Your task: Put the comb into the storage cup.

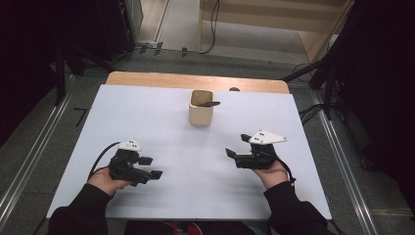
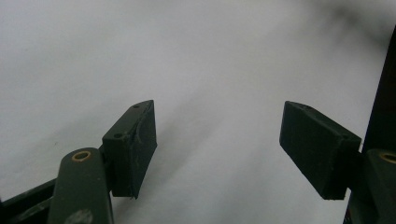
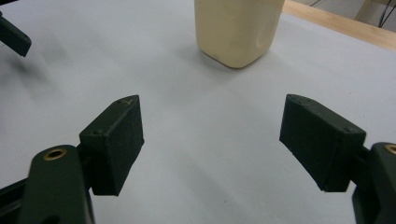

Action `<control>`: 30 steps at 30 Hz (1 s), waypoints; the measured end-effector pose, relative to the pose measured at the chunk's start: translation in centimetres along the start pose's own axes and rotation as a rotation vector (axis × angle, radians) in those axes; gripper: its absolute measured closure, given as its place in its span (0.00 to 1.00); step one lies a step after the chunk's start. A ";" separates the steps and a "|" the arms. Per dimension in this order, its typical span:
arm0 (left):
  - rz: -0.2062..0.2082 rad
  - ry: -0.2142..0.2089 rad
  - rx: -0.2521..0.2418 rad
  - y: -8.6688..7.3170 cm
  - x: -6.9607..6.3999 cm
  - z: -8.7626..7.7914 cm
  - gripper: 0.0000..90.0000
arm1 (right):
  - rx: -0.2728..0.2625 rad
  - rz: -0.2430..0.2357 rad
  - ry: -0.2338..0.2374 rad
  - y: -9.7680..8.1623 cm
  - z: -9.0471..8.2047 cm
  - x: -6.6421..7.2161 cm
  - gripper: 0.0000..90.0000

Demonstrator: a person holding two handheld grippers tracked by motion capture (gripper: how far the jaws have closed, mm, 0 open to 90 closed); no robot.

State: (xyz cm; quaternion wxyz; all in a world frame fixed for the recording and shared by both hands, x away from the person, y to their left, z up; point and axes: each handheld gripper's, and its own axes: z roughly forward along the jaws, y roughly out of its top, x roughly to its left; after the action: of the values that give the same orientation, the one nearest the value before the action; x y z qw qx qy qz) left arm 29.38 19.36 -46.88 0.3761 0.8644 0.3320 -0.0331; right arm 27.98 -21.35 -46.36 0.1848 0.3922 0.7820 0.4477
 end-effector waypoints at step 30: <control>-0.003 0.001 -0.013 0.0 -0.2 -0.2 0.31 | -0.013 0.057 -0.030 -3.1 -4.2 -1.1 0.22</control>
State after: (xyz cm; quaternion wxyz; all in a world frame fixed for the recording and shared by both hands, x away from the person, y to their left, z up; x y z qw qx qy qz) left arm 29.21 19.36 -46.68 0.3817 0.8613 0.3339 -0.0310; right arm 24.57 -25.41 -46.77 0.1862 0.4198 0.7647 0.4520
